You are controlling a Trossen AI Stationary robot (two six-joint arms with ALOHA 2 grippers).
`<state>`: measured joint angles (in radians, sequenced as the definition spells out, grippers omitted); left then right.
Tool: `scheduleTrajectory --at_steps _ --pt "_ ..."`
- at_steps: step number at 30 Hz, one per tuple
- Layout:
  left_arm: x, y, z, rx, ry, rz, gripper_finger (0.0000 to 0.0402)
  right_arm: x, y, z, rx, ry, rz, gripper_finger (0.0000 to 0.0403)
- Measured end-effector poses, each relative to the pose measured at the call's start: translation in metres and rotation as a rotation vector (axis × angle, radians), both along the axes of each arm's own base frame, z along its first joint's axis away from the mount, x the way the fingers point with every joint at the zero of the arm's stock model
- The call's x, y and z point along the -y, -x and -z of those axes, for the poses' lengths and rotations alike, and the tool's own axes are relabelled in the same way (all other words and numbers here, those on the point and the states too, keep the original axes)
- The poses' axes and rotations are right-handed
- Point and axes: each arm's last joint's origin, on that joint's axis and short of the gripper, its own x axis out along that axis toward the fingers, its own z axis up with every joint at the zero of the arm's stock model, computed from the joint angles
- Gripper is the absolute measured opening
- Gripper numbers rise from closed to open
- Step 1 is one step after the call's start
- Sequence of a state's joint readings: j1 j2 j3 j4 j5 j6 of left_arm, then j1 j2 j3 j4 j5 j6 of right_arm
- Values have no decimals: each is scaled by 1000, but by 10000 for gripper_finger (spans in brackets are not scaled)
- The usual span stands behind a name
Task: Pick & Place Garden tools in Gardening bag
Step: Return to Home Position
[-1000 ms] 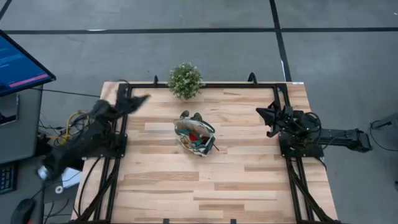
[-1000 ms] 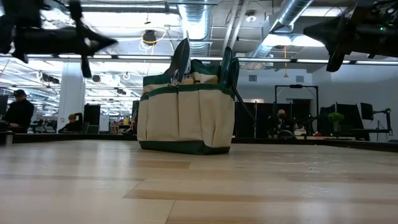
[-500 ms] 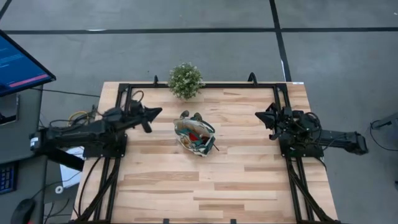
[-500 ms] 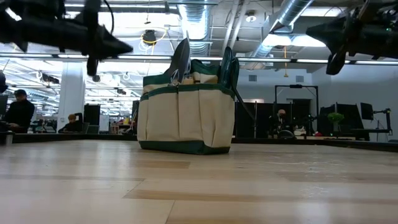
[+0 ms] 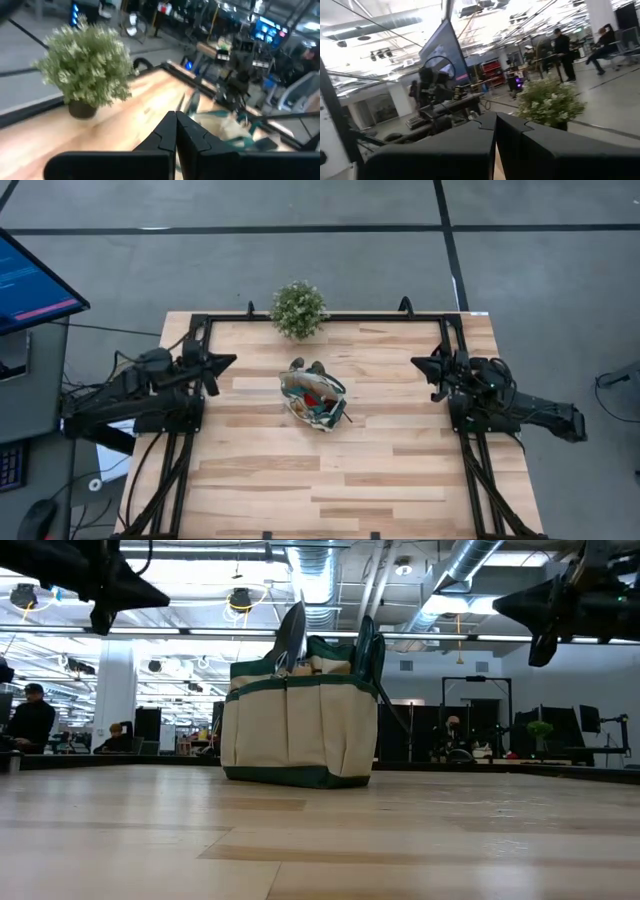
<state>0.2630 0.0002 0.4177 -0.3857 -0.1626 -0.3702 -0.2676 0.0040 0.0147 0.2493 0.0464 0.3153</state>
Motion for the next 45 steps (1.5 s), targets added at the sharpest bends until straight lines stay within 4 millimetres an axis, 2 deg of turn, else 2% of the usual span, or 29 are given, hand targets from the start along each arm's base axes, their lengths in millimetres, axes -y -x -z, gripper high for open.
scheduleTrajectory --at_steps 5,10,14,18,24,29,35,45 --pt "0 -1 2 4 -3 6 2 4 1 1 -6 -17 14 1" --pt "0 -3 11 -78 5 18 2 5 1 2 -20 -2 7 1" --pt "-1 -7 19 -104 -3 14 2 7 0 8 -109 37 39 1" --pt "-4 -15 39 -162 30 17 2 9 0 14 -163 23 50 0" --pt "-7 -28 55 -92 7 25 2 9 0 23 -245 -32 53 0" --pt "-10 -44 90 18 -36 54 2 10 0 24 -239 -98 61 1" --pt "-8 -44 86 26 -118 130 2 10 0 25 -240 -99 62 2" --pt "-3 -46 89 20 -96 323 2 10 0 25 -241 -102 63 8"
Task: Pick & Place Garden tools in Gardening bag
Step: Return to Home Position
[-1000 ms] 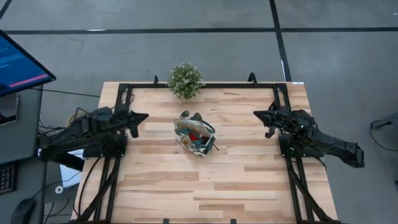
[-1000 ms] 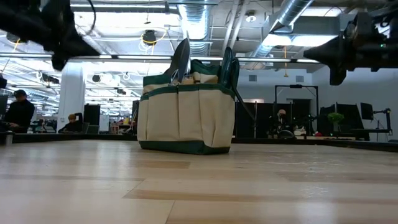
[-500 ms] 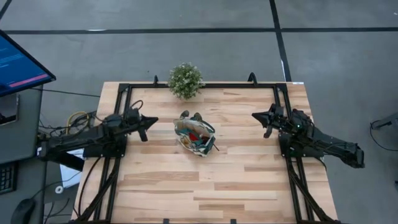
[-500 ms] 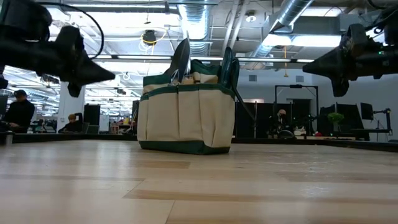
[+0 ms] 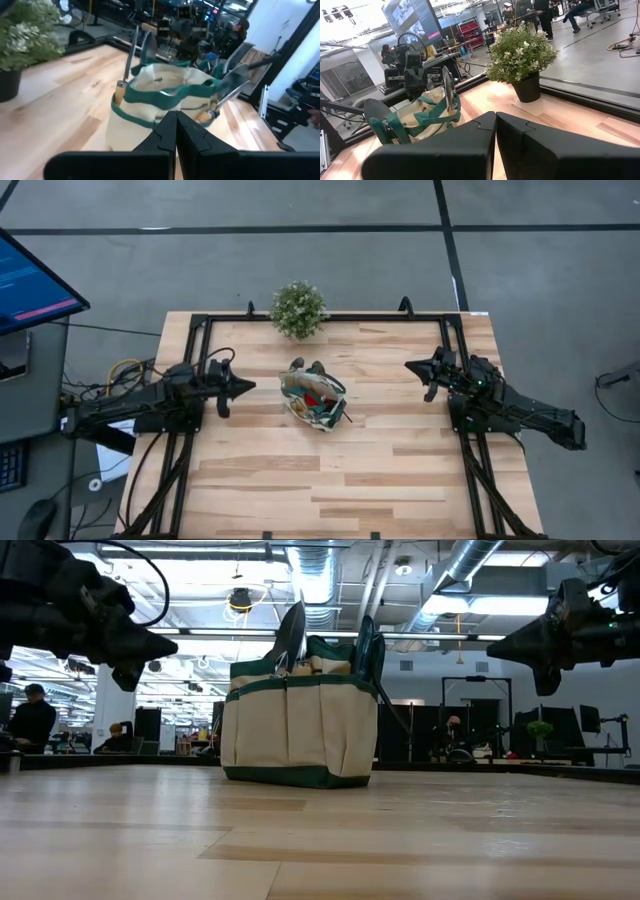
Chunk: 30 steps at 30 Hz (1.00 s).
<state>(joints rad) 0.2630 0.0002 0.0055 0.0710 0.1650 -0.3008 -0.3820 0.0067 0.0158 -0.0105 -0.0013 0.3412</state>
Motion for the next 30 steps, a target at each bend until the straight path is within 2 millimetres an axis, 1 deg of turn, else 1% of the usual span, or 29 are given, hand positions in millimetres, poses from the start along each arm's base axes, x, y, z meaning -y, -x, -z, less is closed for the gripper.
scheduleTrajectory --at_steps 6,12,30 --pt "-2 0 0 4 8 -76 7 0 0 0 0 0 0 8" --pt "-2 0 0 4 8 -78 13 0 0 0 -1 0 1 8" --pt "-2 0 -1 13 6 -78 14 0 0 0 -1 0 1 9"
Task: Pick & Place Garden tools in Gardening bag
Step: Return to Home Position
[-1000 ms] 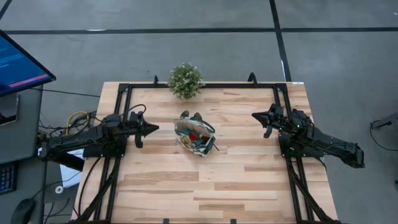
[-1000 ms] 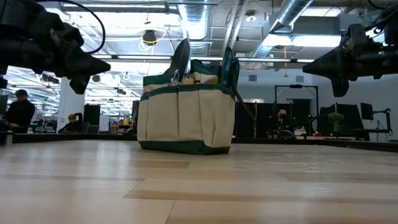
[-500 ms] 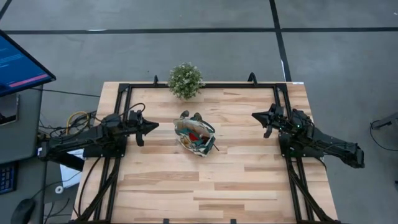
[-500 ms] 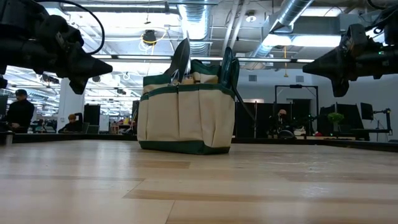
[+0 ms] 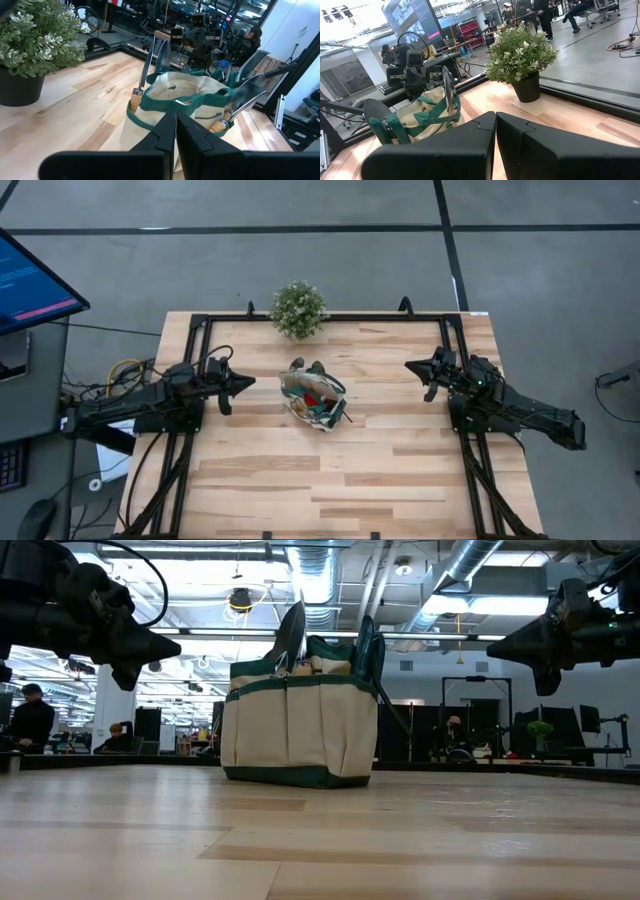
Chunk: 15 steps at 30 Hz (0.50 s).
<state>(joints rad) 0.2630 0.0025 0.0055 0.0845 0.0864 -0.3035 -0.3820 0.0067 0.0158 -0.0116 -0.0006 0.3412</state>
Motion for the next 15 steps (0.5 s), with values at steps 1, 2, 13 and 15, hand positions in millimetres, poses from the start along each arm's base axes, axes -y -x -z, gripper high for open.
scheduleTrajectory --at_steps 1,2,13,15 --pt "0 0 0 0 0 0 14 0 0 0 0 0 0 9" --pt "0 0 0 1 0 0 14 0 0 0 0 0 0 9" --pt "0 0 -1 5 -1 0 14 0 0 0 0 0 0 10" --pt "0 0 -1 6 -2 0 14 0 0 0 0 0 0 10"
